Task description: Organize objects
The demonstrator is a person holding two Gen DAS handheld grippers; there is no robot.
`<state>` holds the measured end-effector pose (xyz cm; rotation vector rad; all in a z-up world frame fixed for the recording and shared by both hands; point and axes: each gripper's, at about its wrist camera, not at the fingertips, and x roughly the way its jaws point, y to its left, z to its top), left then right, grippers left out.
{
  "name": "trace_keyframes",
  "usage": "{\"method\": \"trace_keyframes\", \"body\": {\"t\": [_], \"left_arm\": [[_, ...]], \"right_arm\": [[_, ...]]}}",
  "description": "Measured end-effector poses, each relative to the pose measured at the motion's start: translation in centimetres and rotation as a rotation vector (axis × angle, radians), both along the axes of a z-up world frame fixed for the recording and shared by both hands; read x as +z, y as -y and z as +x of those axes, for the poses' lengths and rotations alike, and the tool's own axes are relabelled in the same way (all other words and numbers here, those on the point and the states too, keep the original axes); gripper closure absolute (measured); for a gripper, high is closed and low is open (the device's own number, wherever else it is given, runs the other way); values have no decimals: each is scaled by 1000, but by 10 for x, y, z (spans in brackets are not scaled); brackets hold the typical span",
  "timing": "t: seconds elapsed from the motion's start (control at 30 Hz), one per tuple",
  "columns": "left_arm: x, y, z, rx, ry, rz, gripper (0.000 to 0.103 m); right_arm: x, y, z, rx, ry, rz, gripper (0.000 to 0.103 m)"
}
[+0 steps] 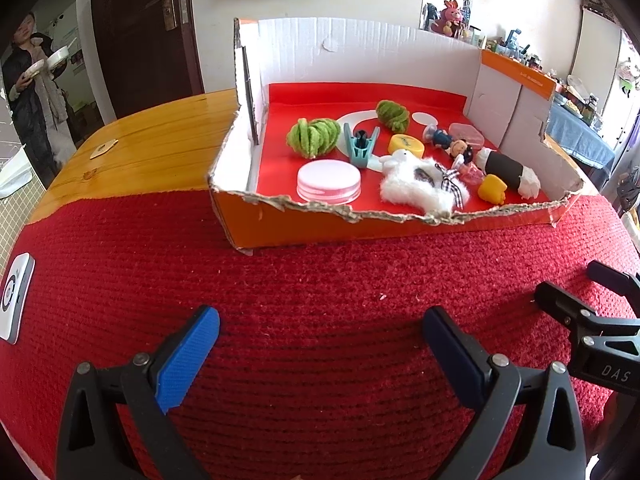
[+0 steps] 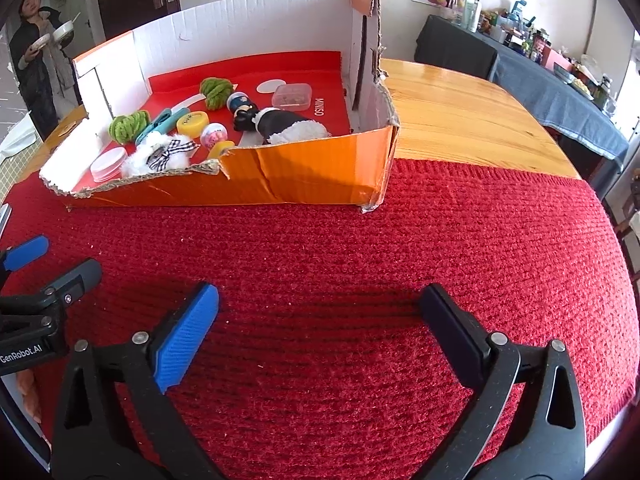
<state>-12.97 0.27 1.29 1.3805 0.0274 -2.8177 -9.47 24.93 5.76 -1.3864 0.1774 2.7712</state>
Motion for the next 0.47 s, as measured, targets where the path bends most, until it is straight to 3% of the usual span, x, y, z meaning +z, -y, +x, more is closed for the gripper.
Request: {"method": "trace_keyframes", "body": {"t": [0.47], "left_arm": [[-1, 0, -1, 3, -5, 0, 0]], "right_arm": [[0, 1, 0, 0, 0, 4, 0]]}}
